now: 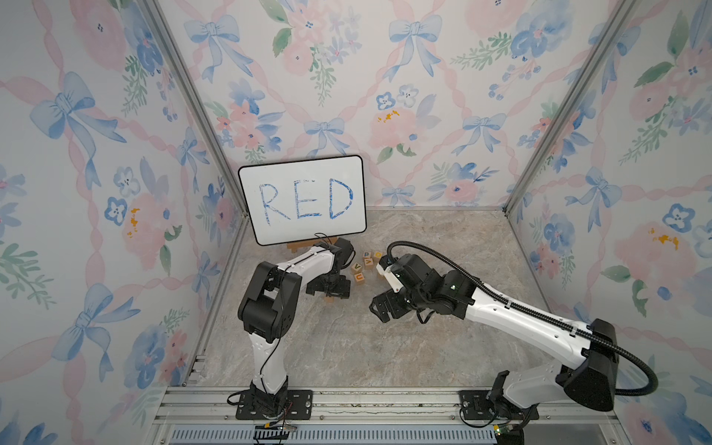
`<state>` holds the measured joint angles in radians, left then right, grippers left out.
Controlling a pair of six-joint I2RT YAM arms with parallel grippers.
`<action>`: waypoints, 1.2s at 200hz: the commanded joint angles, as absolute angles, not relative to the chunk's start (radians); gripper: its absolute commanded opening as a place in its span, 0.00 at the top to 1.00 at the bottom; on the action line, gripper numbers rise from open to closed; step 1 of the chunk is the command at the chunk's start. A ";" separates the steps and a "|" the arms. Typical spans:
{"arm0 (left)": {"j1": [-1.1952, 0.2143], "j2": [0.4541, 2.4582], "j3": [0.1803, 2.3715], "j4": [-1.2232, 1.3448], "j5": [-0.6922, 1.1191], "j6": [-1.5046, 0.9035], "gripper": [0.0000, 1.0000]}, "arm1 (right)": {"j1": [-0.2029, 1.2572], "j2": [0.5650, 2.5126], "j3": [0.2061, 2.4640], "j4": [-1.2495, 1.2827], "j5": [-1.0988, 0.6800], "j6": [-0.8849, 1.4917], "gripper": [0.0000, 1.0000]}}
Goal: Assemble the uppercase word "red" with letter blocks
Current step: Place the letter block at the center of the board, then pick up the letter block from the center of the board.
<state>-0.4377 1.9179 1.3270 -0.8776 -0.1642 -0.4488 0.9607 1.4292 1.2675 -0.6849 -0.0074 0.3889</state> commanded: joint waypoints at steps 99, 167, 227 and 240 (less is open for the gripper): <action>-0.519 1.793 1.439 -0.805 -0.094 -0.548 0.02 | 0.812 1.445 1.294 -0.812 0.003 0.410 0.03; -0.562 1.650 1.343 -0.670 -0.037 -0.555 0.02 | 0.694 1.466 1.290 -0.877 0.014 0.446 0.03; -0.578 1.541 1.239 -0.553 0.048 -0.517 0.02 | 0.609 1.546 1.364 -0.967 0.101 0.460 0.03; -0.585 1.520 1.224 -0.529 0.065 -0.507 0.02 | 0.592 1.579 1.393 -0.994 0.135 0.465 0.03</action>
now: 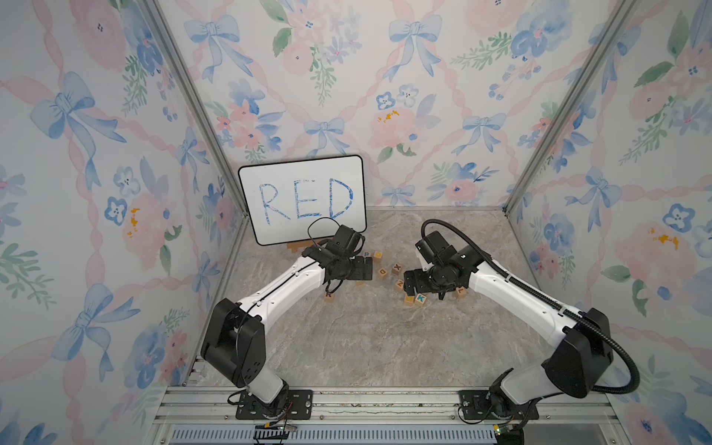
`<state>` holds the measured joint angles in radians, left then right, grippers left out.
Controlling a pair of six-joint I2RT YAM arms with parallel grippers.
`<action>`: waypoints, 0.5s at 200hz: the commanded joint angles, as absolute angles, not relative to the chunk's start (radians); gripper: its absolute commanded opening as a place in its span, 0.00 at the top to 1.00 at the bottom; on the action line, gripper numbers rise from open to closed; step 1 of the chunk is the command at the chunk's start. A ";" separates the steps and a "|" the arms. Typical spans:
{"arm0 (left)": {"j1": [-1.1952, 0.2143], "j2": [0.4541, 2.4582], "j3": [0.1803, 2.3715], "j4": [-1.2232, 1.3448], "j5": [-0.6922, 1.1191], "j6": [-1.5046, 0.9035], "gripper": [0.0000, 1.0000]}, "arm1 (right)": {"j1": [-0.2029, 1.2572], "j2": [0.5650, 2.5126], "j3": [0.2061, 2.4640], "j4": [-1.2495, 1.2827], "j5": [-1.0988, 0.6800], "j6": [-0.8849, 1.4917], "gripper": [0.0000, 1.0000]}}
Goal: Assemble the uppercase word "red" with letter blocks
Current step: Pick up the letter block from the center of the board.
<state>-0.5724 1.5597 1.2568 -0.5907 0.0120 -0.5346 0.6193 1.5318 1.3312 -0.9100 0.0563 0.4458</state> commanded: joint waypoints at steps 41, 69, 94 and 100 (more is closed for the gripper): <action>-0.611 1.466 1.184 -0.454 0.111 -0.477 0.02 | 0.526 1.705 1.479 -1.056 0.203 0.490 0.03; -0.636 1.439 1.162 -0.415 0.135 -0.463 0.02 | 0.495 1.776 1.520 -1.051 0.208 0.486 0.03; -0.661 1.413 1.129 -0.364 0.176 -0.462 0.02 | 0.460 1.824 1.539 -1.023 0.188 0.482 0.03; -0.668 1.406 1.122 -0.351 0.186 -0.462 0.02 | 0.451 1.836 1.542 -1.014 0.183 0.479 0.03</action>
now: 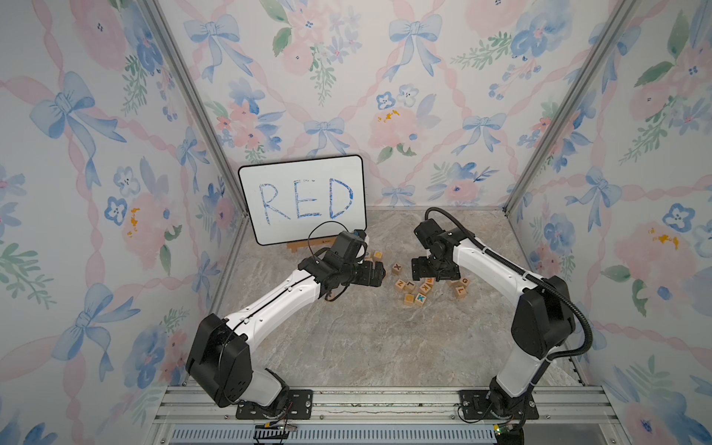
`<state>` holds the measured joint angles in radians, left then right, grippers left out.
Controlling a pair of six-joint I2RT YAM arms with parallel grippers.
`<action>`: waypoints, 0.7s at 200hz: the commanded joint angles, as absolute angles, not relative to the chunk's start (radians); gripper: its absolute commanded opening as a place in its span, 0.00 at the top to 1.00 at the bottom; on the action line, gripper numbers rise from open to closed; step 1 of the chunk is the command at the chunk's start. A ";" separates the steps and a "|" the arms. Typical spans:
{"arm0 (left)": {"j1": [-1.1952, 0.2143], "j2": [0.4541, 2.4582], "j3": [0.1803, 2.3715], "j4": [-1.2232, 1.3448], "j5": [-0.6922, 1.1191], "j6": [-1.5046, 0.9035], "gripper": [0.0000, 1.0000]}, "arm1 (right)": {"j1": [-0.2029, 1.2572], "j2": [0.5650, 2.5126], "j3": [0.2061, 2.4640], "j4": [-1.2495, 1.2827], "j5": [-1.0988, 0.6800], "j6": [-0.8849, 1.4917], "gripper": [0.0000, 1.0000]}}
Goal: Assemble the uppercase word "red" with letter blocks
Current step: Pick up the letter block from the center of the board.
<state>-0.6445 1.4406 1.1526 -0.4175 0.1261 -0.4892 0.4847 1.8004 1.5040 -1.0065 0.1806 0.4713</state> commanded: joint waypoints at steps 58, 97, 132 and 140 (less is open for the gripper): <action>-0.731 1.380 1.114 -0.285 0.231 -0.461 0.02 | 0.391 1.962 1.597 -0.965 0.138 0.445 0.25; -0.741 1.357 1.116 -0.255 0.248 -0.468 0.02 | 0.352 2.032 1.625 -0.941 0.103 0.445 0.38; -0.742 1.365 1.121 -0.252 0.262 -0.472 0.02 | 0.339 2.087 1.662 -0.926 0.095 0.455 0.41; -0.743 1.368 1.121 -0.249 0.263 -0.475 0.02 | 0.336 2.096 1.667 -0.922 0.093 0.457 0.41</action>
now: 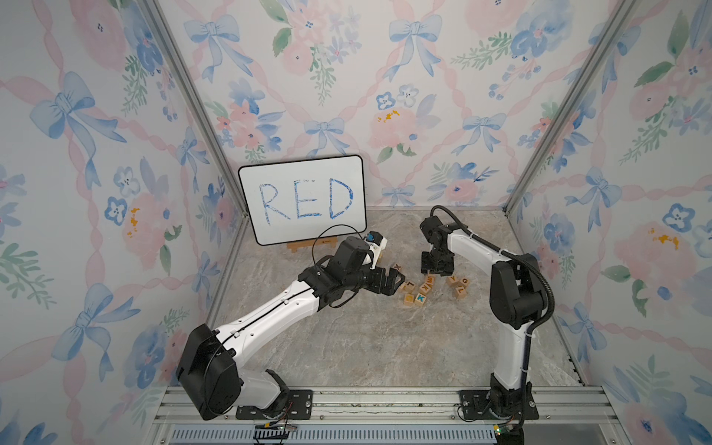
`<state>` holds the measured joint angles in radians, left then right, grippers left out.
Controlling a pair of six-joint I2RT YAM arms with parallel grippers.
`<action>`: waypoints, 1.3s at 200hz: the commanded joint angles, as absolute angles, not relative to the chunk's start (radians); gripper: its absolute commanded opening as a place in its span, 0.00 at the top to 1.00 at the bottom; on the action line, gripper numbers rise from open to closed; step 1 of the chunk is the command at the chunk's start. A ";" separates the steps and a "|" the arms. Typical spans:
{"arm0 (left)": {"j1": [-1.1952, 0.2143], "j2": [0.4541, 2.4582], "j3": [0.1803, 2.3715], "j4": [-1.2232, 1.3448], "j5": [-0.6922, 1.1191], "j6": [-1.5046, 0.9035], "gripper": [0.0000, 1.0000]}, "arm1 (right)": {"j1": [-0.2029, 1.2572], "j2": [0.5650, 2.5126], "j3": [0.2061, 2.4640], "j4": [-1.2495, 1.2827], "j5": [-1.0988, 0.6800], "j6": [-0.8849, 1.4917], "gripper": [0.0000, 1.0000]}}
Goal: Assemble the uppercase word "red" with letter blocks
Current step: Pick up the letter block from the center of the board.
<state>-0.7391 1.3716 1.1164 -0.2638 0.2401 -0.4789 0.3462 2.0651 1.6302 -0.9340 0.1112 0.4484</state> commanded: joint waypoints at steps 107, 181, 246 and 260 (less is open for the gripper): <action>-0.744 1.369 1.107 -0.241 0.265 -0.492 0.02 | 0.324 2.187 1.718 -0.955 0.134 0.525 0.77; -0.745 1.350 1.102 -0.235 0.243 -0.492 0.02 | 0.333 2.146 1.777 -1.025 0.150 0.594 0.86; -0.745 1.285 1.060 -0.235 0.209 -0.483 0.02 | 0.359 2.044 1.764 -1.104 0.159 0.769 0.86; -0.745 1.269 1.046 -0.234 0.203 -0.485 0.02 | 0.371 2.014 1.749 -1.112 0.160 0.820 0.87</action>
<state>-0.7391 1.3083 1.0740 -0.2485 0.2245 -0.4831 0.3454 2.0930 1.7538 -1.0473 0.1432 0.7094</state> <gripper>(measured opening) 0.980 0.310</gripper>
